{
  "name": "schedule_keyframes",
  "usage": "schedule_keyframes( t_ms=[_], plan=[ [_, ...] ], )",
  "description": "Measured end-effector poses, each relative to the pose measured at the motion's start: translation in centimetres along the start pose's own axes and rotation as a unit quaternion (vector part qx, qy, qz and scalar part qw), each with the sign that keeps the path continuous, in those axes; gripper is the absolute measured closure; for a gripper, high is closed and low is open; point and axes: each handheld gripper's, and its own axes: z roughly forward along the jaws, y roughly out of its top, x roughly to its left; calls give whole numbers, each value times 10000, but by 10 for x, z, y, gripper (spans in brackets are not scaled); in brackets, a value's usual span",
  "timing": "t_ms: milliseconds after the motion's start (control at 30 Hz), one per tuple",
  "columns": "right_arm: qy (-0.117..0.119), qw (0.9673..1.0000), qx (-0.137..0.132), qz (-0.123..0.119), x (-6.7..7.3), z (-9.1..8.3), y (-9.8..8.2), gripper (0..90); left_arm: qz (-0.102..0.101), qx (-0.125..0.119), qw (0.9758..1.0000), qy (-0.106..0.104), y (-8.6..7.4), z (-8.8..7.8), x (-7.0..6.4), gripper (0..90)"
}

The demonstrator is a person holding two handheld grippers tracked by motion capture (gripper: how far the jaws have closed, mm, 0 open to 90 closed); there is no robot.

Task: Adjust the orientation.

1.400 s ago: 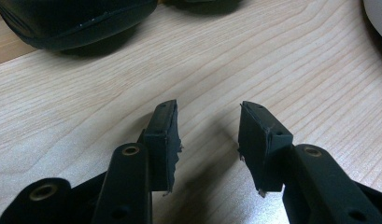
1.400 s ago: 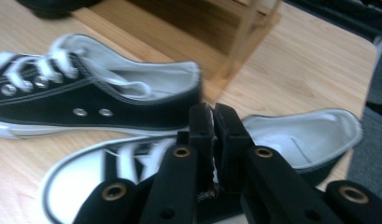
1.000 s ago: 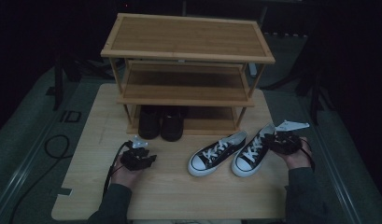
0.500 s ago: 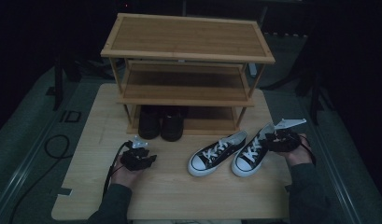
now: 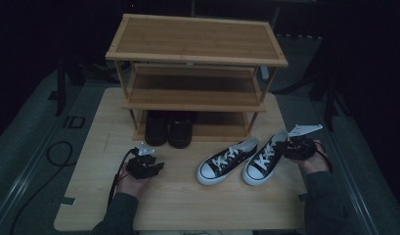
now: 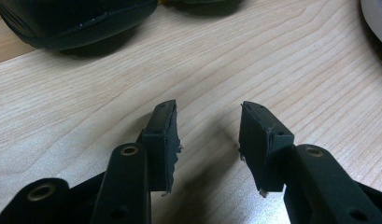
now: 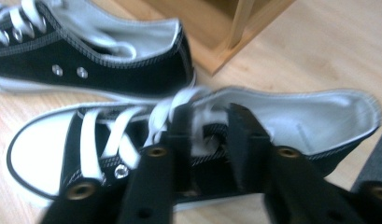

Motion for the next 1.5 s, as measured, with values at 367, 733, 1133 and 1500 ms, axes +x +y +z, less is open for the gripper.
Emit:
schedule_keyframes(
  t_ms=[367, 733, 1133, 1500],
  plan=[
    [413, 9984, 375, -50, -12, 19, 6, 465, 6, 3, 10000, -11, 0, 0, 0, 571],
    [758, 9960, 442, -146, -8, 15, 0, 845, 8, -1, 10000, -4, 0, 0, 0, 571],
    [787, 9955, 446, -286, 8, 9, 4, 895, -5, -12, 10000, -9, 0, 0, 0, 571],
    [623, 9969, 337, -339, 25, -6, 7, 895, 6, -11, 10000, -6, 0, 0, 0, 570]
  ],
)
